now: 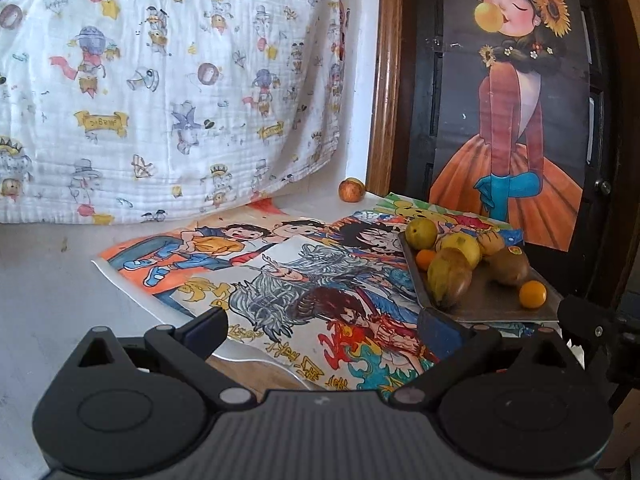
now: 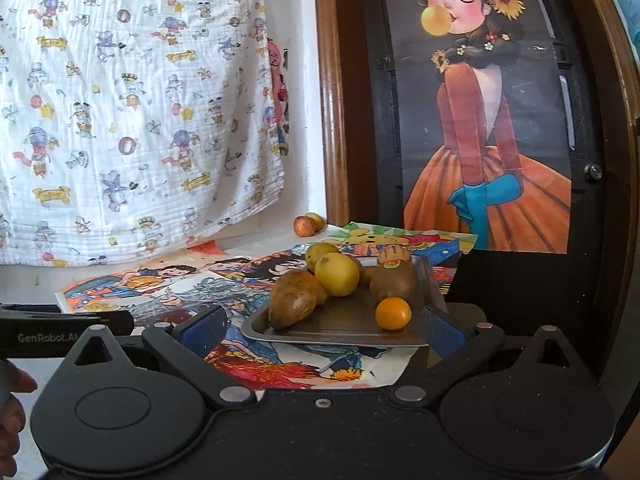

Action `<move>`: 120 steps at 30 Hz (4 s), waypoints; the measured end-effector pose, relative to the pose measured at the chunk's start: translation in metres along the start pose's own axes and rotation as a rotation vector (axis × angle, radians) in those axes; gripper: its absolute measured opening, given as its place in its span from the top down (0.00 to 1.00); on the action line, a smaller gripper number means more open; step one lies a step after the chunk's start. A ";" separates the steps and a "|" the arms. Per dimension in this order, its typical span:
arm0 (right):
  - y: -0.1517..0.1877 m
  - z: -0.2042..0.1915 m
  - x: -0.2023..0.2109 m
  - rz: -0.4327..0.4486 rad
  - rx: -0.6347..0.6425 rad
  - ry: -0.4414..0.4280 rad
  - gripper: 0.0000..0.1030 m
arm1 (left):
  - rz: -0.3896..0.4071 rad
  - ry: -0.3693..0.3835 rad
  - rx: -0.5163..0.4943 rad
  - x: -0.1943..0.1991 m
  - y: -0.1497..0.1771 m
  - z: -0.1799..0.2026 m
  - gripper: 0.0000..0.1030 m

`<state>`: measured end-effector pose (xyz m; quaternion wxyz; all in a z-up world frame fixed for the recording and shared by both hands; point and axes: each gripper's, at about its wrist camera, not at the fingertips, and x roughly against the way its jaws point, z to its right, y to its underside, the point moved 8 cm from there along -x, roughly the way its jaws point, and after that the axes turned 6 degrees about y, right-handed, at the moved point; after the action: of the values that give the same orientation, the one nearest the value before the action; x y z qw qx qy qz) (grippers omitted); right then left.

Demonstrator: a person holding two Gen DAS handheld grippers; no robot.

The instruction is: Organize fruits

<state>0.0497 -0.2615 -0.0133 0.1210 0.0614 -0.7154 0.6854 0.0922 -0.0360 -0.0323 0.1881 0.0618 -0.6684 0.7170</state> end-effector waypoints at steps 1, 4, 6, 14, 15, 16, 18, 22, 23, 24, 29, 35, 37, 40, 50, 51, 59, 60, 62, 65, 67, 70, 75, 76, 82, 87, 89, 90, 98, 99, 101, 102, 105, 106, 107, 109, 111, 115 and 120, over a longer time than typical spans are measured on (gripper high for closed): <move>0.001 0.001 0.000 0.000 -0.004 0.004 0.00 | -0.001 0.002 -0.005 -0.001 0.001 0.001 0.00; 0.005 0.004 -0.002 -0.004 -0.009 0.011 0.00 | -0.008 0.001 -0.015 -0.003 0.004 0.002 0.00; 0.007 0.005 -0.001 -0.005 -0.011 0.011 0.00 | -0.011 0.002 -0.018 -0.004 0.006 0.002 0.00; 0.011 0.003 0.000 -0.004 -0.005 0.003 0.00 | -0.013 0.004 -0.028 -0.003 0.010 0.003 0.00; 0.011 0.003 0.001 -0.004 -0.004 0.001 0.00 | -0.013 0.003 -0.027 -0.003 0.010 0.003 0.00; 0.011 0.003 0.000 -0.006 -0.003 0.000 0.00 | -0.014 0.003 -0.027 -0.003 0.010 0.003 0.00; 0.012 0.002 0.000 -0.008 -0.001 -0.002 0.00 | -0.014 0.003 -0.028 -0.003 0.011 0.003 0.00; 0.012 0.002 0.001 -0.009 0.000 -0.002 0.00 | -0.015 0.002 -0.028 -0.003 0.011 0.002 0.00; 0.012 0.002 0.001 -0.009 -0.001 -0.002 0.00 | -0.015 0.002 -0.028 -0.002 0.011 0.002 0.00; 0.012 0.002 0.001 -0.008 0.000 -0.002 0.00 | -0.015 0.002 -0.029 -0.002 0.012 0.002 0.00; 0.012 0.002 0.001 -0.009 0.000 -0.001 0.00 | -0.015 0.002 -0.030 -0.001 0.012 0.002 0.00; 0.012 0.002 0.001 -0.009 -0.001 -0.001 0.00 | -0.015 0.002 -0.029 -0.001 0.012 0.002 0.00; 0.012 0.002 0.001 -0.009 0.000 -0.001 0.00 | -0.016 0.002 -0.029 -0.001 0.012 0.002 0.00; 0.012 0.002 0.001 -0.009 0.000 -0.001 0.00 | -0.015 0.002 -0.029 -0.001 0.012 0.002 0.00; 0.012 0.002 0.001 -0.009 0.000 -0.002 0.00 | -0.015 0.002 -0.031 -0.001 0.013 0.002 0.00; 0.012 0.002 0.001 -0.009 -0.001 -0.002 0.00 | -0.016 0.002 -0.030 -0.001 0.012 0.002 0.00; 0.012 0.002 0.001 -0.010 -0.001 -0.002 0.00 | -0.015 0.002 -0.031 -0.001 0.012 0.002 0.00; 0.012 0.002 0.001 -0.009 -0.001 -0.002 0.00 | -0.015 0.002 -0.031 -0.001 0.012 0.002 0.00; 0.012 0.002 0.001 -0.010 -0.001 -0.002 0.00 | -0.015 0.002 -0.030 0.000 0.012 0.002 0.00; 0.012 0.002 0.001 -0.010 -0.001 -0.002 0.00 | -0.015 0.002 -0.031 -0.001 0.012 0.002 0.00; 0.012 0.002 0.001 -0.010 -0.001 -0.002 0.00 | -0.016 0.002 -0.031 -0.001 0.012 0.003 0.00; 0.012 0.002 0.001 -0.010 -0.001 -0.002 0.00 | -0.016 0.002 -0.031 -0.001 0.012 0.003 0.00; 0.012 0.002 0.001 -0.010 -0.001 -0.002 0.00 | -0.016 0.002 -0.031 -0.001 0.012 0.002 0.00; 0.012 0.002 0.001 -0.011 -0.001 -0.002 0.00 | -0.016 0.002 -0.031 -0.001 0.012 0.003 0.00; 0.012 0.002 0.001 -0.011 -0.002 -0.002 0.00 | -0.017 0.002 -0.032 0.000 0.013 0.002 0.00; 0.012 0.003 0.001 -0.011 -0.002 -0.002 0.00 | -0.016 0.002 -0.032 0.000 0.012 0.003 0.00; 0.012 0.003 0.001 -0.012 -0.002 -0.002 0.00 | -0.016 0.002 -0.032 0.000 0.013 0.002 0.00; 0.012 0.003 0.001 -0.012 -0.002 -0.002 0.00 | -0.016 0.002 -0.032 0.000 0.012 0.002 0.00; 0.012 0.002 0.001 -0.012 -0.002 -0.002 0.00 | -0.018 0.003 -0.031 -0.001 0.013 0.002 0.00; 0.012 0.002 0.001 -0.012 -0.002 -0.002 0.00 | -0.018 0.003 -0.031 -0.001 0.013 0.002 0.00; 0.012 0.002 0.001 -0.012 -0.002 -0.002 0.00 | -0.019 0.003 -0.031 -0.001 0.013 0.002 0.00; 0.012 0.002 0.001 -0.012 -0.002 -0.002 0.00 | -0.019 0.003 -0.031 -0.001 0.013 0.002 0.00; 0.011 0.002 0.001 -0.012 -0.002 -0.002 0.00 | -0.018 0.004 -0.031 -0.001 0.012 0.002 0.00; 0.011 0.002 0.001 -0.012 -0.002 -0.002 0.00 | -0.018 0.004 -0.031 -0.001 0.012 0.002 0.00; 0.011 0.002 0.001 -0.012 -0.002 -0.002 0.00 | -0.019 0.006 -0.031 -0.001 0.012 0.002 0.00; 0.011 0.002 0.001 -0.013 -0.002 -0.002 0.00 | -0.019 0.011 -0.032 0.000 0.013 0.003 0.00; 0.011 0.002 0.001 -0.013 -0.002 -0.002 0.00 | -0.020 0.013 -0.035 0.001 0.015 0.003 0.00; 0.010 0.002 0.001 -0.014 -0.001 -0.003 0.00 | -0.020 0.017 -0.036 0.002 0.016 0.004 0.00; 0.018 0.001 0.004 -0.017 0.002 -0.004 0.00 | -0.032 0.020 -0.024 0.003 0.017 0.003 0.00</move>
<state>0.0416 -0.2613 -0.0295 0.1253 0.0691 -0.7145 0.6848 0.0832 -0.0392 -0.0468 0.2071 0.0629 -0.6740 0.7063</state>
